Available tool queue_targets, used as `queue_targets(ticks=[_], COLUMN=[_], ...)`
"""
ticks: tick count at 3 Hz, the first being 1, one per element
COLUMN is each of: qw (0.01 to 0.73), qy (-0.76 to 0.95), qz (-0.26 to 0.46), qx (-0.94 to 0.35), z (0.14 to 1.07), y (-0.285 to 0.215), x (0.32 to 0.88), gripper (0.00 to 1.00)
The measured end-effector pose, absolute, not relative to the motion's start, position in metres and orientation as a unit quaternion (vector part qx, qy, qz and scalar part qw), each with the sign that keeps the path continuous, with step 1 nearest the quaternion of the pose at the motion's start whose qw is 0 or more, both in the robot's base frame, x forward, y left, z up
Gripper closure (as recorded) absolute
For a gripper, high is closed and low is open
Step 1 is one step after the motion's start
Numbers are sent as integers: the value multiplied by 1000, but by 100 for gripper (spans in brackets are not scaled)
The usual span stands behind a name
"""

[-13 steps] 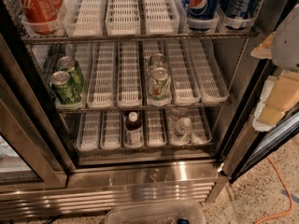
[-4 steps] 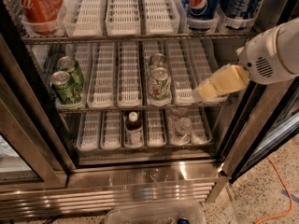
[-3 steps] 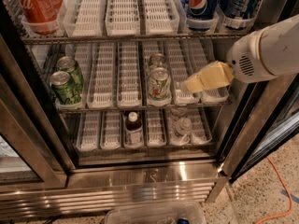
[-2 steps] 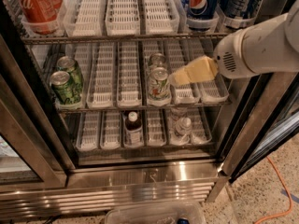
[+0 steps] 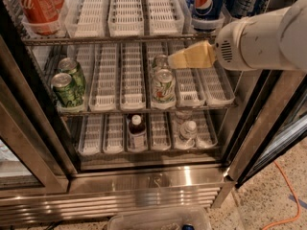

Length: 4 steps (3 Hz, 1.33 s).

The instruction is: Pick pepsi can from top shelf of fridge

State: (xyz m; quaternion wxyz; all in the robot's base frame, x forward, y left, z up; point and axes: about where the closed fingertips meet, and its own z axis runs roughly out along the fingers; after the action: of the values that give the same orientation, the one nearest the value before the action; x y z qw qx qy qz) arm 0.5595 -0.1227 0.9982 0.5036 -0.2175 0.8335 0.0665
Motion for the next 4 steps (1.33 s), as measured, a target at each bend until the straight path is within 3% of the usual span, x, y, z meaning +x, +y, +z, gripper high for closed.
queue_targets(ticks=[4], qw=[543], qy=[822], qz=[79], qx=[-154], z=[1028], y=[-122], x=[552], gripper=[0])
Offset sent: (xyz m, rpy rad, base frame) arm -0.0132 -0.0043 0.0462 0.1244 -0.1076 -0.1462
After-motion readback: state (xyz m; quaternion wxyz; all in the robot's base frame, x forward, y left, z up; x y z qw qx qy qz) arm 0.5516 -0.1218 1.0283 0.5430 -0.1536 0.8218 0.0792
